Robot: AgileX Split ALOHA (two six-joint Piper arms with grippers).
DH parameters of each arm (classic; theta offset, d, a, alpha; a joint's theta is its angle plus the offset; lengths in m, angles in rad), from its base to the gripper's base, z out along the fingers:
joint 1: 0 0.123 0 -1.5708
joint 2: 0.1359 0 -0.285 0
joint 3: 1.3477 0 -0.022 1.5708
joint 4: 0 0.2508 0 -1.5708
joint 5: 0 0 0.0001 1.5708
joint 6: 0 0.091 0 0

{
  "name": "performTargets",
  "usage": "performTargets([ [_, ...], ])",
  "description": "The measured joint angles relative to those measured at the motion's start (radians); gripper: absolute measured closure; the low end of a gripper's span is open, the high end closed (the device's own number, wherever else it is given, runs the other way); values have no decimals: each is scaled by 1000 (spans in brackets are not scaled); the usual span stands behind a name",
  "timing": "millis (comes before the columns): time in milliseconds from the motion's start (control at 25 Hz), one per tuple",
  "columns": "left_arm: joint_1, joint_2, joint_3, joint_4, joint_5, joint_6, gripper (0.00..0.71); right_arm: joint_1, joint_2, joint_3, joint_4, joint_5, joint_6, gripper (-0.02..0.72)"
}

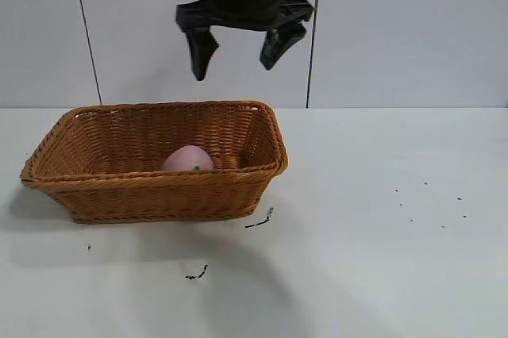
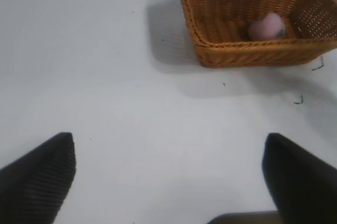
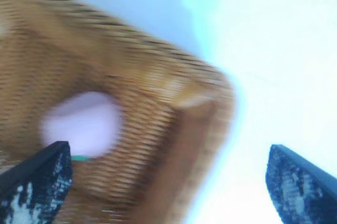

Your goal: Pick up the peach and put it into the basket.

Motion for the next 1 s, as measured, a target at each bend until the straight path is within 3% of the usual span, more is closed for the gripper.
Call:
performTargets([
  [400,0,0,0,0,0,0,17,-191,-1,0,0,84,0,8],
  [760,0,0,0,0,0,0,17,-199,-67,23,11,94,1,8],
  [1000,0,0,0,0,0,0,17,-199,-272,262,15,94,1,8],
])
